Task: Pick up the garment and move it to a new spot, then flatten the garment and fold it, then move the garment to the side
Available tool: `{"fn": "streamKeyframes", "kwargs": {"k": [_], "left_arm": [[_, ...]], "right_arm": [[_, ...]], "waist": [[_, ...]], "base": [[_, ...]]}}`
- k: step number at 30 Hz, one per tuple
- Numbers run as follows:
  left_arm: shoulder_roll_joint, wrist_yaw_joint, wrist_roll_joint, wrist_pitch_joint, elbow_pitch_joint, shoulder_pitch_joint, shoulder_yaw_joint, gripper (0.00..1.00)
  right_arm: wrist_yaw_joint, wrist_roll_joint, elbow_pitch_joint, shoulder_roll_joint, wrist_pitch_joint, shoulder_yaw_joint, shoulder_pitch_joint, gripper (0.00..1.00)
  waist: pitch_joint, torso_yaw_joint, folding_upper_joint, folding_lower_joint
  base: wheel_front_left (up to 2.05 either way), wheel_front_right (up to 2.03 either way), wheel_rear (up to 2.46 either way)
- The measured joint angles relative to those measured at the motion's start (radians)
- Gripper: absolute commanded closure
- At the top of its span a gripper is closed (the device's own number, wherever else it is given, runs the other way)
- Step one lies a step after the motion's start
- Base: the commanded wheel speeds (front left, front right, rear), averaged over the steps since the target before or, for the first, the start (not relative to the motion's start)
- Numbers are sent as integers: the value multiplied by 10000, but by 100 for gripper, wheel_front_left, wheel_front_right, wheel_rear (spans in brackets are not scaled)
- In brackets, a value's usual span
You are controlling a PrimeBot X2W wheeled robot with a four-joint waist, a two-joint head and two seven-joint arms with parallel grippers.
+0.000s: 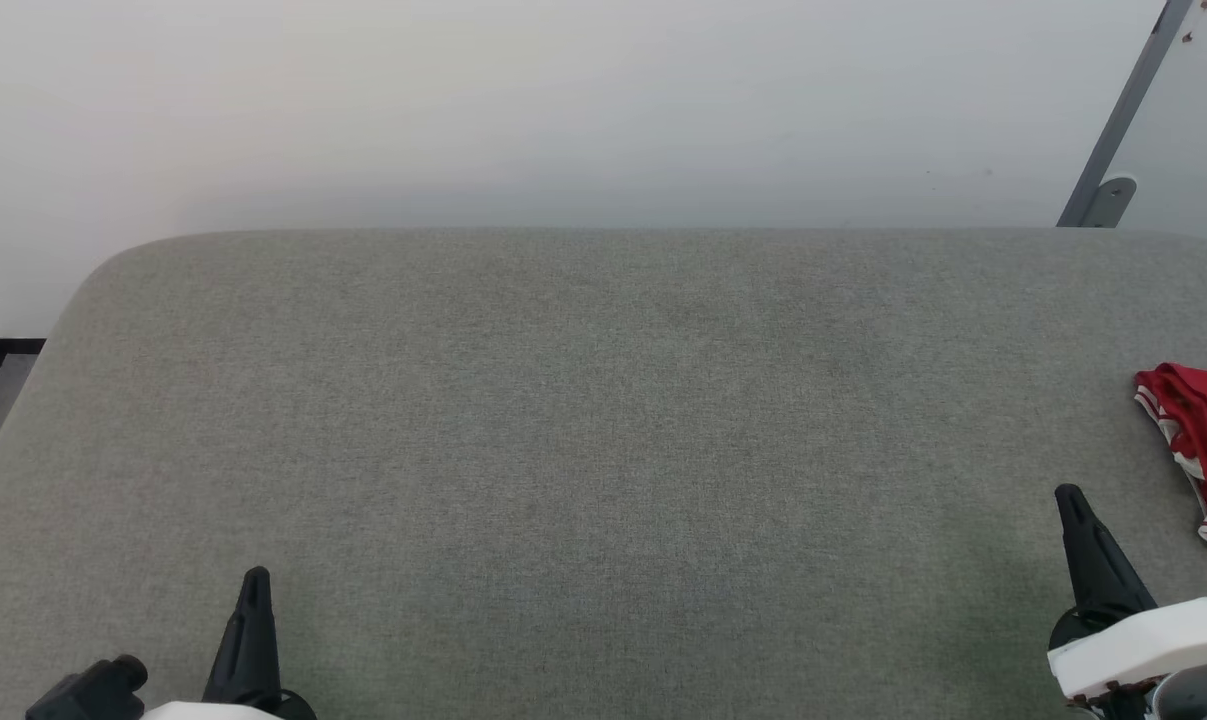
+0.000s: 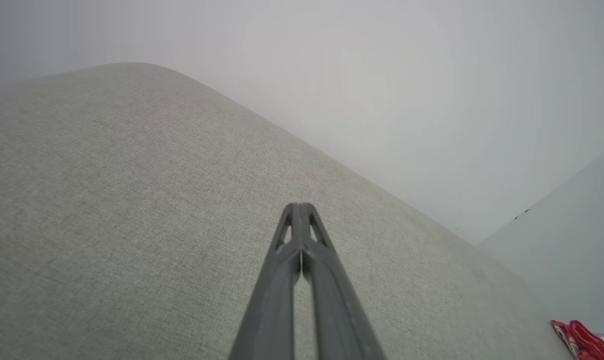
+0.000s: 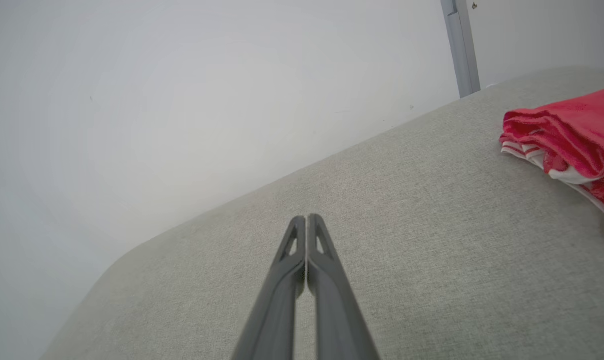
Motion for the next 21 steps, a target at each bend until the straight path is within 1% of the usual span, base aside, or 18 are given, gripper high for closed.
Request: {"fn": "streamKeyframes", "kwargs": {"k": [15,21], "left_arm": [[-100,0,-2167,610,138,-440,90,100],[-115,0,-2778,798,186,-601,127,100]], "right_arm": [[0,1829,6,502,506,-291,-202,100],[0,2349,10,623,669,-395,-225,100]], "waist": [[38,-45,0,0],[49,-59,0,0]], "base": [[0,0,0],[0,0,0]]}}
